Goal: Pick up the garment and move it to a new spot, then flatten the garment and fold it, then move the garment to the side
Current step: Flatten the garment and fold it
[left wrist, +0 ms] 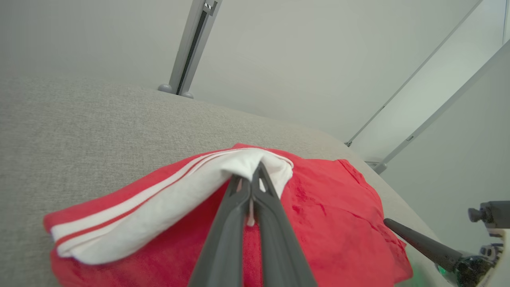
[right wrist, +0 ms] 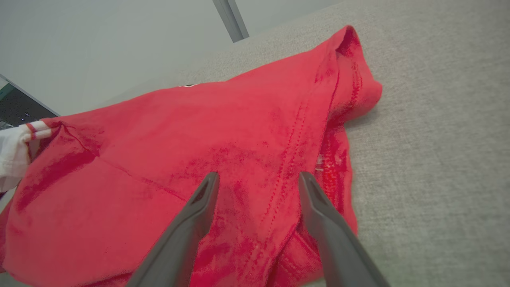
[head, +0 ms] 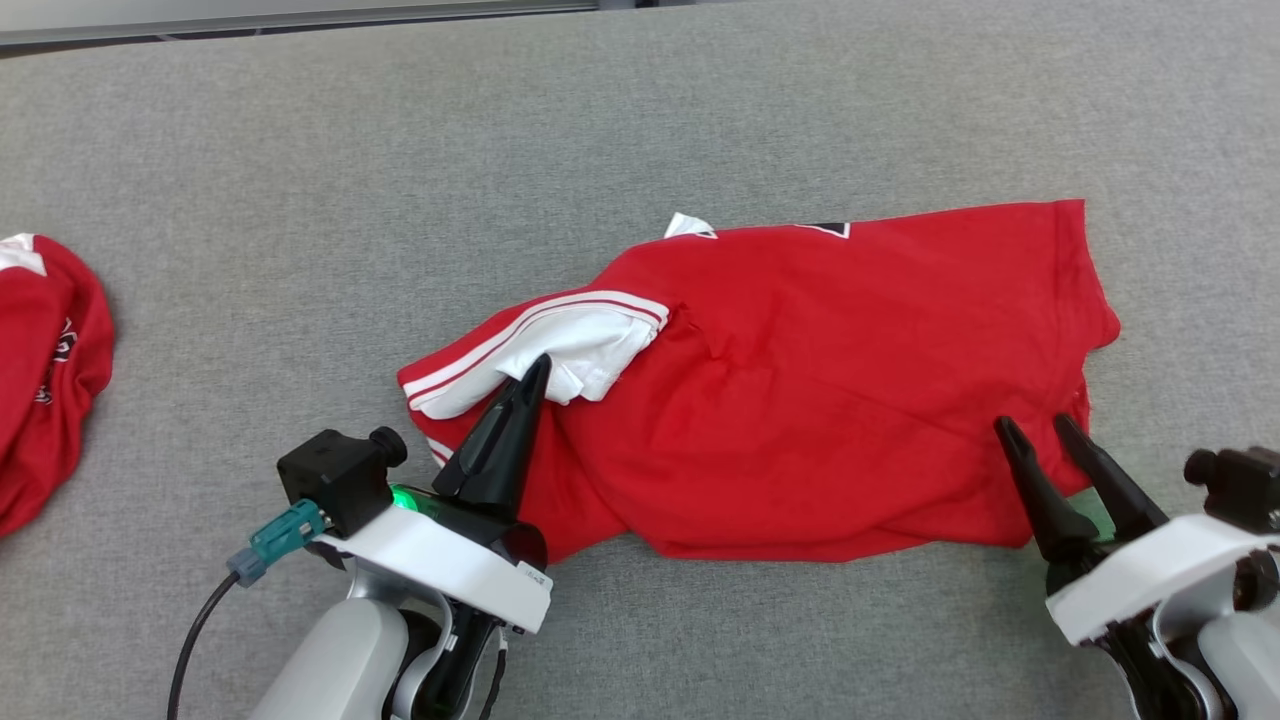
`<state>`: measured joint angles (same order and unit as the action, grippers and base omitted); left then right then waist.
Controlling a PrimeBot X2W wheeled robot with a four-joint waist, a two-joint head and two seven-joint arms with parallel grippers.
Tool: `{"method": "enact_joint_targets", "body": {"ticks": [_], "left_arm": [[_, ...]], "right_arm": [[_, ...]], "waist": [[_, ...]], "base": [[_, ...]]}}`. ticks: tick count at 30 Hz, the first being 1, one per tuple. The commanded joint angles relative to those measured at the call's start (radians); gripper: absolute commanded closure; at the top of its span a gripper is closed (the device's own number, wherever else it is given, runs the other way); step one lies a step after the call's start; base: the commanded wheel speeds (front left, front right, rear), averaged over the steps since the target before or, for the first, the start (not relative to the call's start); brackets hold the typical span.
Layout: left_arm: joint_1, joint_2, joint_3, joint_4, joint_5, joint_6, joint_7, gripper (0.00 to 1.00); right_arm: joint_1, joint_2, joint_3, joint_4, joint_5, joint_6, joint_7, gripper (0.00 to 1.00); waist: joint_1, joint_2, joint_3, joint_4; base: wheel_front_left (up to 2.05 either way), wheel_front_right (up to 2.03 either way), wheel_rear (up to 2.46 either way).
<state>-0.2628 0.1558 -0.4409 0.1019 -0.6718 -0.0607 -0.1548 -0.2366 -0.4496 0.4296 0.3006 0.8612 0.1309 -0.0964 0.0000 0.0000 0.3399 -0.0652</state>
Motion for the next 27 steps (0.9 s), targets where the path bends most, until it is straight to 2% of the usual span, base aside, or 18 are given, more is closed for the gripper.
{"method": "enact_joint_targets", "body": {"ticks": [1,12,13,14,15,16,17,18,23,27], "left_arm": [[-0.005,0.009,0.003,-0.002,0.012,0.006,-0.010,1.00],[-0.017,0.019,0.021,-0.002,0.013,0.014,-0.038,1.00],[-0.016,0.019,0.022,0.000,0.012,0.016,-0.038,1.00],[-0.017,0.020,0.023,0.000,0.012,0.016,-0.037,1.00],[-0.017,0.022,0.024,0.001,0.011,0.017,-0.038,1.00],[-0.018,0.024,0.026,0.003,0.011,0.019,-0.039,1.00],[-0.019,0.026,0.027,0.004,0.011,0.020,-0.040,1.00],[-0.019,0.027,0.028,0.005,0.011,0.020,-0.041,1.00],[-0.009,0.037,0.035,0.010,0.006,0.022,-0.046,1.00],[0.000,0.041,0.031,-0.005,0.006,0.022,-0.040,1.00]], "right_arm": [[0.031,-0.012,-0.015,-0.015,0.006,0.000,0.000,0.00],[0.115,0.006,-0.015,-0.137,0.145,0.000,-0.004,0.00],[0.114,0.002,-0.012,-0.139,0.154,0.000,-0.007,0.09],[0.111,-0.003,-0.005,-0.143,0.160,0.000,-0.010,0.51],[0.110,-0.005,0.000,-0.145,0.167,0.000,-0.016,0.64],[0.109,-0.009,0.005,-0.145,0.172,0.000,-0.022,0.84],[0.108,-0.013,0.010,-0.145,0.177,0.000,-0.026,0.94],[0.107,-0.018,0.015,-0.147,0.179,0.000,-0.033,1.00],[0.095,-0.057,0.019,-0.160,0.159,0.000,-0.077,1.00],[0.091,-0.087,-0.016,-0.150,0.127,0.000,-0.121,1.00]], "waist": [[0.0000,0.0000,0.003,0.007],[0.0000,0.0000,0.029,-0.003],[0.0000,0.0000,0.029,-0.002],[0.0000,0.0000,0.030,-0.001],[0.0000,0.0000,0.030,0.001],[0.0000,0.0000,0.030,0.003],[0.0000,0.0000,0.030,0.005],[0.0000,0.0000,0.030,0.006],[0.0000,0.0000,0.023,0.002],[0.0000,0.0000,0.013,-0.003]], "base": [[0.00,0.00,0.00],[0.00,0.00,0.00],[0.00,0.00,0.00],[0.00,0.00,0.00],[0.00,0.00,0.00],[0.00,0.00,0.00],[0.00,0.00,0.00],[0.00,0.00,0.00],[0.00,0.00,0.00],[0.00,0.00,0.00]]}}
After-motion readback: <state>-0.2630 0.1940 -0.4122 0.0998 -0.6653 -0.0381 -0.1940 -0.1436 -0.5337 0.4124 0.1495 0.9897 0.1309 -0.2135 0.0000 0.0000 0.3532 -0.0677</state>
